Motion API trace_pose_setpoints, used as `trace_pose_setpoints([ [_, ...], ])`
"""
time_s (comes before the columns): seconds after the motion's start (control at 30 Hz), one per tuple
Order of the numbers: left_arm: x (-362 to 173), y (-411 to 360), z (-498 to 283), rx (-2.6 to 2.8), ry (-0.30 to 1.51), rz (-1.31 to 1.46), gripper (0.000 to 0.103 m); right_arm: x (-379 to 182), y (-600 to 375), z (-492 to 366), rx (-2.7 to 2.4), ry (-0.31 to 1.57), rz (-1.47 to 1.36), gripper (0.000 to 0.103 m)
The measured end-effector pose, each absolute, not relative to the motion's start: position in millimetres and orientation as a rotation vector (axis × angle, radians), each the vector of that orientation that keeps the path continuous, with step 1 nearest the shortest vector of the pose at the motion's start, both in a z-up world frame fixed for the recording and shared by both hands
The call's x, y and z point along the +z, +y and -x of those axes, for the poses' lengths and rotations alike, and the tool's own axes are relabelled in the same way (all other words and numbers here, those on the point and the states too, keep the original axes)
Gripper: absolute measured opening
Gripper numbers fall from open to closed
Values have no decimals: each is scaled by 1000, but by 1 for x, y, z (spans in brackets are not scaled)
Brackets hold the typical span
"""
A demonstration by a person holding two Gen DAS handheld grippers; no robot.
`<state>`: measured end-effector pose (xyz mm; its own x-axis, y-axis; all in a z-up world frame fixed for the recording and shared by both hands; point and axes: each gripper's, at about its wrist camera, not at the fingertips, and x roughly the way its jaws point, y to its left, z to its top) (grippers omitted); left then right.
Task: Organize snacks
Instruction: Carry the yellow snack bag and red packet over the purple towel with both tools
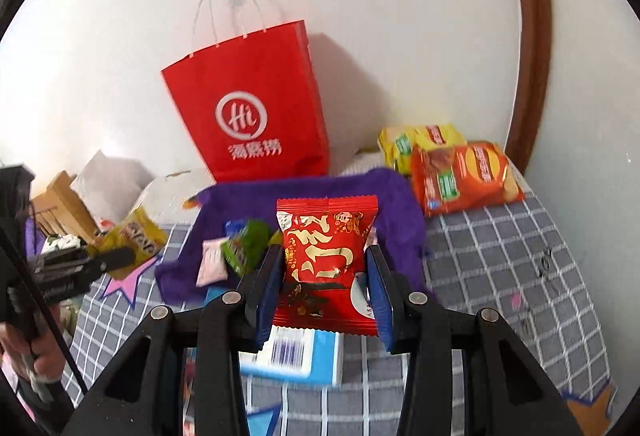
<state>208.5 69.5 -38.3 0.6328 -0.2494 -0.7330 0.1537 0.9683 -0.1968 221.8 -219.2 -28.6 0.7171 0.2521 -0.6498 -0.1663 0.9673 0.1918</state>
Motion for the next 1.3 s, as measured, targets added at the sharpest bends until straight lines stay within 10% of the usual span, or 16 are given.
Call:
trace_pose_setpoints([
  [1.3, -95, 40, -338, -176, 1014, 207, 34, -58, -212, -355, 296, 844, -145, 41],
])
